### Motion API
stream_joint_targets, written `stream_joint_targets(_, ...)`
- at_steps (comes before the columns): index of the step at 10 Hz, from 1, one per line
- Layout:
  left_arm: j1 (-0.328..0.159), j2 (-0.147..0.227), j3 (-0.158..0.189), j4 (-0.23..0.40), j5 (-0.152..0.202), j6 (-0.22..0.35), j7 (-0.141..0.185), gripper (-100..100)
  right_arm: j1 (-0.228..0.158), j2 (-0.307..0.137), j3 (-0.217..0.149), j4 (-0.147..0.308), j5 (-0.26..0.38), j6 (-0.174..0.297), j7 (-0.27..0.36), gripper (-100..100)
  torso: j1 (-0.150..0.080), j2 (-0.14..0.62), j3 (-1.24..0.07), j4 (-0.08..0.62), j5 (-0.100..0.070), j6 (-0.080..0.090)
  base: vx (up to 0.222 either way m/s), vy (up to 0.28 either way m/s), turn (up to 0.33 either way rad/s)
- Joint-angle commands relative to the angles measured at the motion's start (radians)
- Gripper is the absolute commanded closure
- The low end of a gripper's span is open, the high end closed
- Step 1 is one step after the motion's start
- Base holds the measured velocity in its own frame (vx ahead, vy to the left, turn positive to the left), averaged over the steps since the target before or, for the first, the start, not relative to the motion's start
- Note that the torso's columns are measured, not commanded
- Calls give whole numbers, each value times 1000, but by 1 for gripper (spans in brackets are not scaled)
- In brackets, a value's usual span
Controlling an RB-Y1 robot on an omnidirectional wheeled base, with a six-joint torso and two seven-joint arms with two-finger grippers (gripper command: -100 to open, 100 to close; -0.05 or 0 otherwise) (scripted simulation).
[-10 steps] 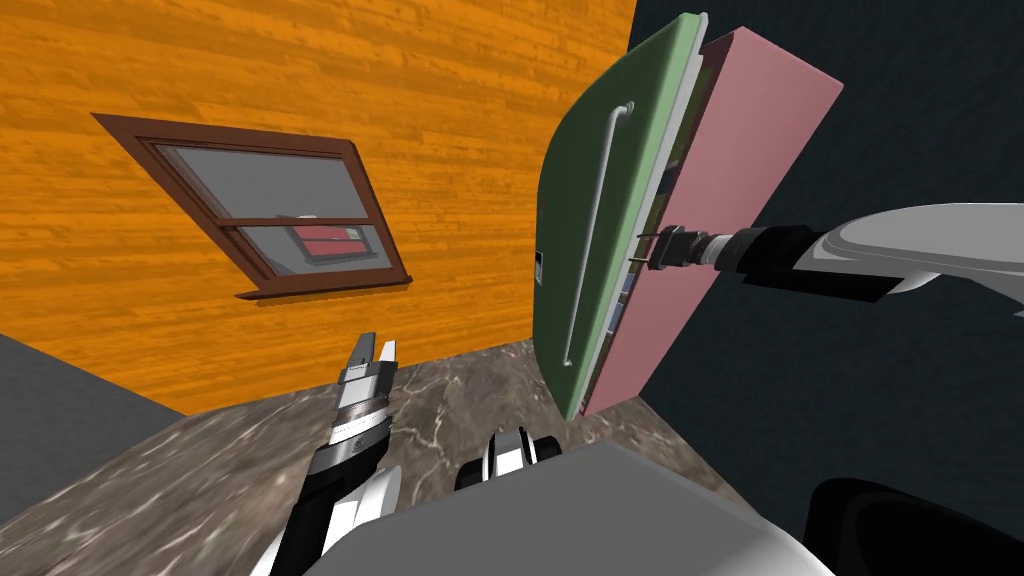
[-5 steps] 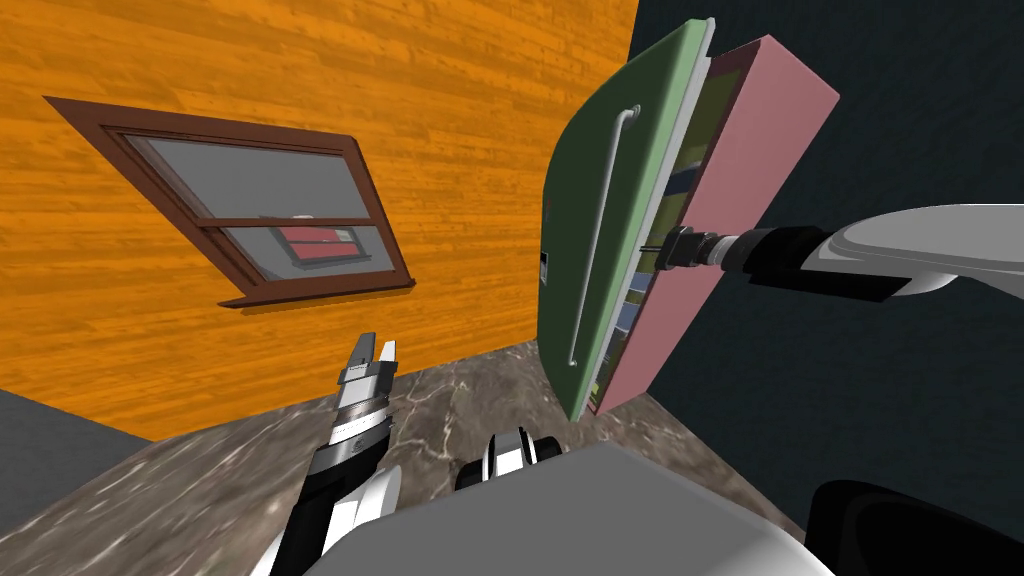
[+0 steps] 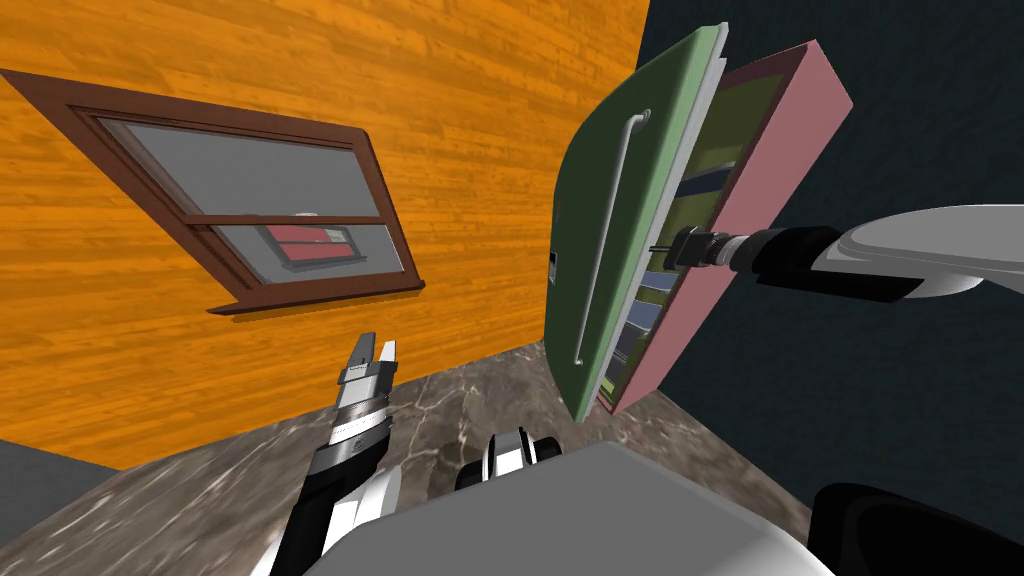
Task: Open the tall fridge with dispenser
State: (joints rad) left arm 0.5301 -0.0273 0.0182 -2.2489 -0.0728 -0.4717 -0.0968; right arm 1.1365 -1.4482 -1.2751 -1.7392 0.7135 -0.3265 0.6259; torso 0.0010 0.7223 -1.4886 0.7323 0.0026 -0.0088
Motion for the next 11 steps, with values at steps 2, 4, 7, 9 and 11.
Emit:
stream_joint_targets(2, 0, 0, 0, 0, 0, 0, 0, 0, 20, -10, -9, 56, 11, 18, -7, 100, -1, 3, 2, 1, 0, 0, 71, 291, -62)
stream_joint_targets(4, 0, 0, 0, 0, 0, 0, 0, 0, 30, -12, -11, 77, 16, 23, -10, 100, 0, 4, 4, 2, -1, 4, 97, 307, -71)
stream_joint_targets(7, 0, 0, 0, 0, 0, 0, 0, 0, 59, -22, -42, 95, 27, 20, -22, -100, -10, 12, 9, 5, -3, 5, 70, 186, -60)
stream_joint_targets(9, 0, 0, 0, 0, 0, 0, 0, 0, 71, -35, -68, 112, 31, 16, -27, -100, -3, 11, 9, 4, -3, 7, 141, 150, -90)
stream_joint_targets(11, 0, 0, 0, 0, 0, 0, 0, 0, 84, -49, -97, 130, 36, 11, -34, -100, -1, 9, 6, 3, 0, 4, 119, 147, -84)
